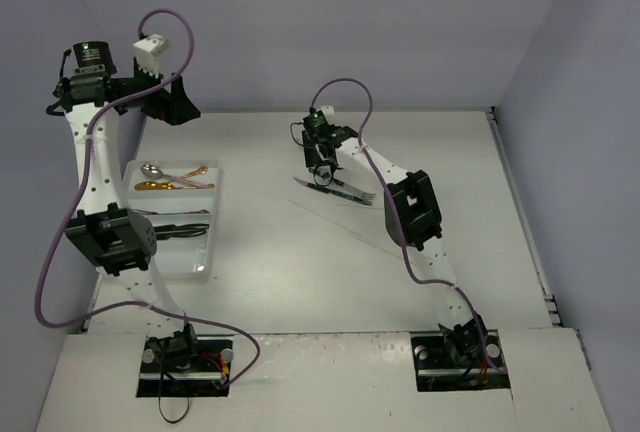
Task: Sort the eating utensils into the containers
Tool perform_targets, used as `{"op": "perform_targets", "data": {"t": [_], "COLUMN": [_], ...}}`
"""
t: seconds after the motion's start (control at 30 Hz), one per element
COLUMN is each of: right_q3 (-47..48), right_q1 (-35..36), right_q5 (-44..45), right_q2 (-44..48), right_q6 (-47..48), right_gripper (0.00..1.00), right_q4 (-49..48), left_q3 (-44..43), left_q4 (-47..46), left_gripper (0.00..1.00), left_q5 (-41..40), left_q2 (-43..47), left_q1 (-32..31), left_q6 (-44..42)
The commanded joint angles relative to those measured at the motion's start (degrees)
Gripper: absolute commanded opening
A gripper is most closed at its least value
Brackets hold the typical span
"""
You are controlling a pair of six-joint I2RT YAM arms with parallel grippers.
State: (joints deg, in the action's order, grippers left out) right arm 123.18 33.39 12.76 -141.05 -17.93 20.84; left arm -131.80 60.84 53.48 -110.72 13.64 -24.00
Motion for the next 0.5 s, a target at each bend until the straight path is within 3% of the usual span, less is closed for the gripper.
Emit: {"op": "perform_targets", "data": {"t": [0.0, 0.13, 0.23, 0.47], "right_q3": [7.88, 10.97, 11.9, 12.16], "right_q1": [-0.25, -0.57, -0.78, -0.56], "right_q5": [2.43, 2.48, 2.11, 0.32], "right_q2": [-1.81, -4.52, -5.72, -8.53], "right_q6": [0.86, 0.98, 1.14, 1.32], "right_gripper": [0.55, 0.55, 0.55, 0.54], "right_q4": [-1.59, -1.6, -1.68, -1.82], "left_q3": [9.21, 13.5, 18.29, 31.5], "left_q4": [-20.92, -22.37, -22.95, -30.06], "left_gripper": [0.86, 0.86, 0.86, 0.86], "left_q5": [0.99, -4.31, -13.74, -20.39], "left_q2": [9.9, 14.28, 18.65, 27.26], "left_q1": [2.32, 2.02, 0.44, 0.55], "left_q6": [29.61, 30.35, 30.33, 34.61]}}
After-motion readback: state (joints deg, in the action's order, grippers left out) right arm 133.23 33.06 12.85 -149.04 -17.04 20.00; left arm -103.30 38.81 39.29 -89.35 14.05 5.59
